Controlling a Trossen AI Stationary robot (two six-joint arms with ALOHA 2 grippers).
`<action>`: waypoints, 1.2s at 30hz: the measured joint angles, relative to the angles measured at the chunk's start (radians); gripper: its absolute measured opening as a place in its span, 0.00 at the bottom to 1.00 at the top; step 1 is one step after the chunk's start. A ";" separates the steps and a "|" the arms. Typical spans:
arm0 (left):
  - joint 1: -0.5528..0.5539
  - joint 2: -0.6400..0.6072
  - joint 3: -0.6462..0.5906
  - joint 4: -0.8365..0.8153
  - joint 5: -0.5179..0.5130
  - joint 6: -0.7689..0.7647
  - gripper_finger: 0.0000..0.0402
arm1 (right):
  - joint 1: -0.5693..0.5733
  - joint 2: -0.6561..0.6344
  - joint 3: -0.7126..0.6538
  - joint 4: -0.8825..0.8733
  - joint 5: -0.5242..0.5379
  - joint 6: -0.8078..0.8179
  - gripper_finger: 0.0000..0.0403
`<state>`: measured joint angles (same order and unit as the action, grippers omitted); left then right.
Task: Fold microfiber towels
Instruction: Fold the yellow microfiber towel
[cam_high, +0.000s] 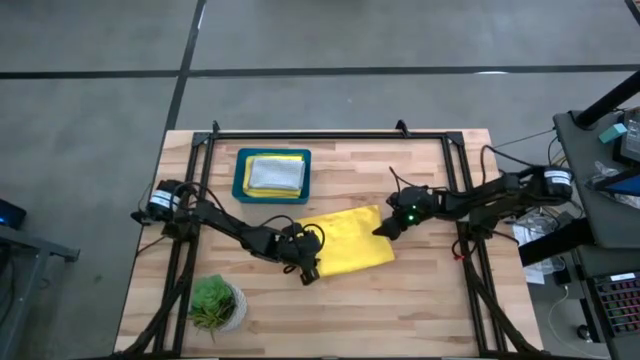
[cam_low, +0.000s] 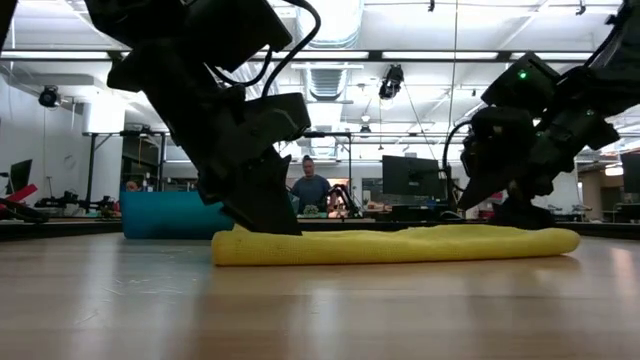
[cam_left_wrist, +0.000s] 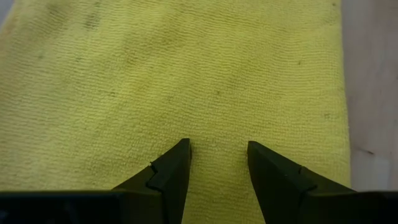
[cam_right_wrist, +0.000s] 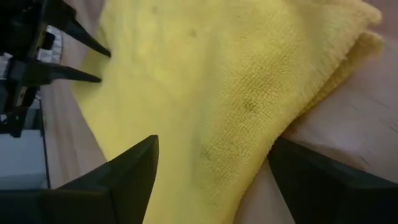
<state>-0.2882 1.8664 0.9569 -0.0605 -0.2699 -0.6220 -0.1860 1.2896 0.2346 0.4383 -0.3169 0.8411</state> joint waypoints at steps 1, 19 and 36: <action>0.000 0.000 0.000 0.000 0.000 0.000 0.37 | 0.000 0.022 -0.001 0.028 0.000 0.003 0.71; -0.008 -0.035 -0.004 -0.045 0.021 0.007 0.37 | 0.000 0.010 0.006 0.070 0.013 -0.049 0.20; -0.010 -0.113 -0.005 -0.080 0.024 0.066 0.37 | 0.000 -0.051 0.006 0.072 0.003 -0.076 0.02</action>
<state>-0.2981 1.7535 0.9524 -0.1406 -0.2460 -0.5561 -0.1860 1.2381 0.2401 0.5107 -0.3140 0.7653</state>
